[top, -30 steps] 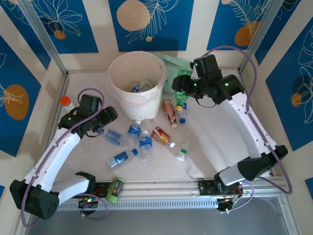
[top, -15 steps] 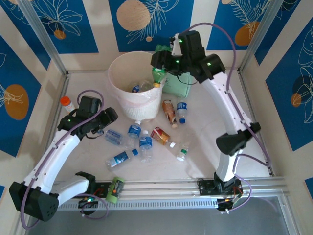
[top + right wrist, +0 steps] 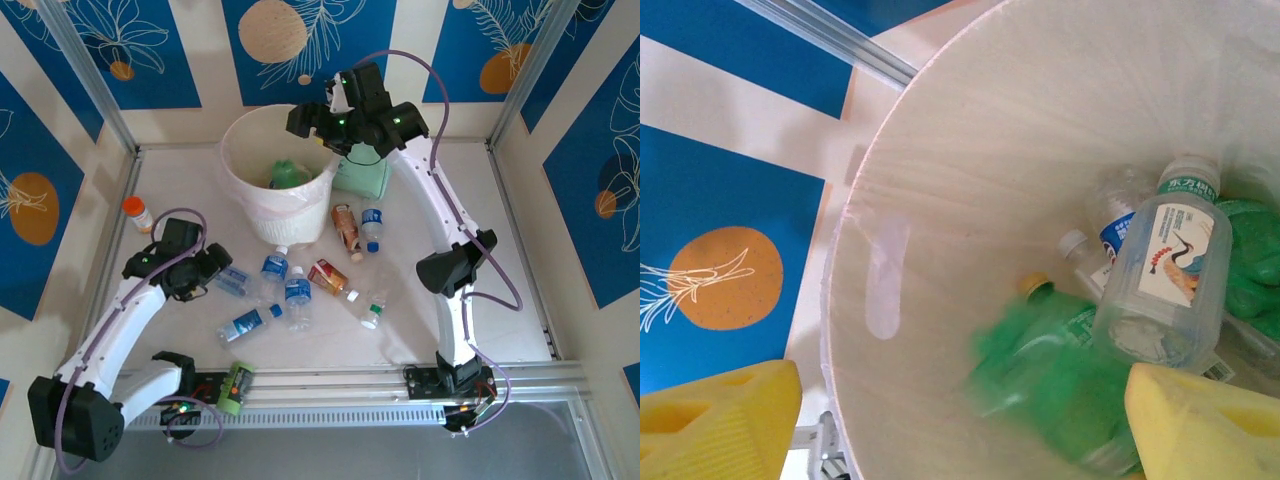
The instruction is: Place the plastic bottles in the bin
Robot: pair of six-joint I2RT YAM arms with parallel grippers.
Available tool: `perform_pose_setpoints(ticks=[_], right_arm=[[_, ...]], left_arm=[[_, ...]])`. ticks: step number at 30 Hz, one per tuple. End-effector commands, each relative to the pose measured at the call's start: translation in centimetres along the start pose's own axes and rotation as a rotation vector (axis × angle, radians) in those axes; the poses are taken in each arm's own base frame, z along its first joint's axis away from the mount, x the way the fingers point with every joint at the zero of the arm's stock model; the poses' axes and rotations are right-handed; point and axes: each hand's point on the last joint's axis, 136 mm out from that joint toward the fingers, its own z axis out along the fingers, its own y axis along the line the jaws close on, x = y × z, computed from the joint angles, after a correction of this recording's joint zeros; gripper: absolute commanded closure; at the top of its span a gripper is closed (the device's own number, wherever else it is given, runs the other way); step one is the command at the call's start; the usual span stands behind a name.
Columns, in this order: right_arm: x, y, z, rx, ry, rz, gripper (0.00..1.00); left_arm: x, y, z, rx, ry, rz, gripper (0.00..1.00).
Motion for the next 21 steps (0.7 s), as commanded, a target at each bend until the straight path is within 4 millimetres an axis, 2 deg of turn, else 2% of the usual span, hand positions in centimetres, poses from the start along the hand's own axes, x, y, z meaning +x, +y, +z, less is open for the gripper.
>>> perform_pose_setpoints(ticks=[1,6,10,15,21], right_arm=[[0.2,1.5,-1.3,-0.036,0.001,-0.022,0.15],[0.8,2.0,-3.3,-0.019,-0.019,-0.062,0.15],[2.3,2.2,-5.1,-0.011,-0.03,-0.093,0.15],[6.1,1.3,-7.3,-0.013,-0.021,-0.123,0.15],[11.7,-2.5,-10.2,0.013,-0.001,-0.116,0.14]], left_arm=[[0.3,-0.1,1.0,0.016,0.028,-0.059,0.09],[0.6,0.3,2.5,-0.022,0.057,-0.105,0.06],[0.7,0.4,3.8,-0.043,0.076,-0.142,0.07],[0.4,-0.2,5.5,-0.047,0.093,-0.163,0.07],[-0.2,-1.5,7.4,-0.044,0.12,-0.164,0.12]])
